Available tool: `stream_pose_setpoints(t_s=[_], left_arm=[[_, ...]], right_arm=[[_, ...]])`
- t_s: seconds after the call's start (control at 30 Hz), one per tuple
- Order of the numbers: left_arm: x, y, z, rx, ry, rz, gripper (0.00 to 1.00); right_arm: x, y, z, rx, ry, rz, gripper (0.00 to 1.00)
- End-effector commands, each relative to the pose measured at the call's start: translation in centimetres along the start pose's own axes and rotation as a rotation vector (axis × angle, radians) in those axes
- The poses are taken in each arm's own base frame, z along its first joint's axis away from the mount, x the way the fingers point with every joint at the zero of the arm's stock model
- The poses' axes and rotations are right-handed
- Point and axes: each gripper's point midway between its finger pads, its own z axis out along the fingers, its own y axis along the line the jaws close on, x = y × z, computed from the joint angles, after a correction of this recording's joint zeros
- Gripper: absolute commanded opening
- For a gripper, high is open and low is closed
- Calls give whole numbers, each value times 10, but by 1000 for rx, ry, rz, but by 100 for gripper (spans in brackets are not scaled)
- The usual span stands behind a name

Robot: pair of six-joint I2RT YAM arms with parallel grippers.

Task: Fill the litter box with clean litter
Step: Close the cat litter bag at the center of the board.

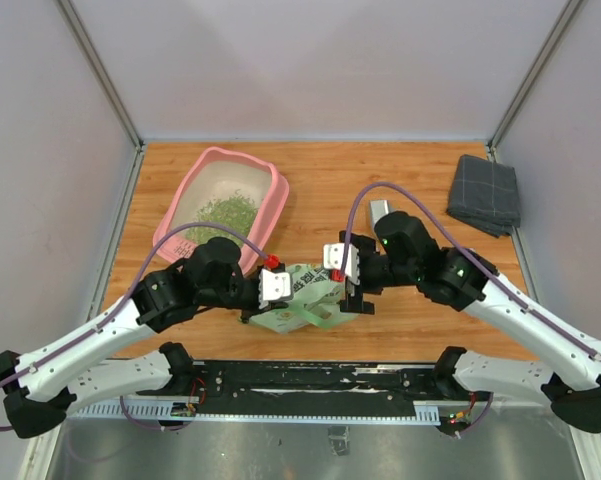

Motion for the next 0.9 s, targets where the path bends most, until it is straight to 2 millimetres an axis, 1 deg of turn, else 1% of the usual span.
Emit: stream_pose_setpoints(t_s=[0.0, 0.03, 0.1, 0.13, 0.23, 0.3, 0.37, 0.4, 0.47, 0.5, 0.57, 0.63, 0.77, 0.8, 0.87], left_arm=[[-34, 12, -16, -40, -84, 189, 0], [-31, 12, -16, -34, -75, 204, 0], [-28, 11, -16, -25, -70, 238, 0], [-28, 10, -17, -23, -72, 253, 0], [-29, 9, -19, -25, -89, 291, 0], [-30, 9, -20, -29, -104, 308, 0], [-34, 10, -22, -47, -123, 308, 0], [-35, 10, -23, -48, -131, 306, 0], [-39, 6, -24, -30, -150, 308, 0], [-41, 4, -25, -23, -163, 311, 0], [-48, 2, -28, -23, -196, 324, 0], [-55, 1, -30, -28, -229, 332, 0], [-64, 0, -32, -20, -260, 338, 0], [-64, 0, -31, -19, -263, 338, 0], [-66, -1, -31, -17, -269, 340, 0]], right_arm=[[-51, -18, -30, -40, -160, 171, 99], [-57, -25, -36, -33, -185, 210, 98], [-61, -26, -38, -60, -198, 248, 96], [-59, -27, -36, -67, -183, 256, 96], [-41, -24, -20, -101, -118, 312, 94], [-36, -13, -12, -166, -117, 343, 92], [-33, 5, -10, -256, -137, 310, 89], [-30, 10, -10, -263, -136, 284, 88], [-19, 11, -9, -202, -140, 177, 90], [-11, 5, -6, -137, -133, 124, 91], [7, 4, 3, -86, -115, 68, 92], [13, 4, 9, -73, -110, 54, 87], [21, 2, 22, -28, -79, 36, 69], [23, 1, 26, -12, -73, 24, 66], [24, -2, 30, 18, -64, -1, 63]])
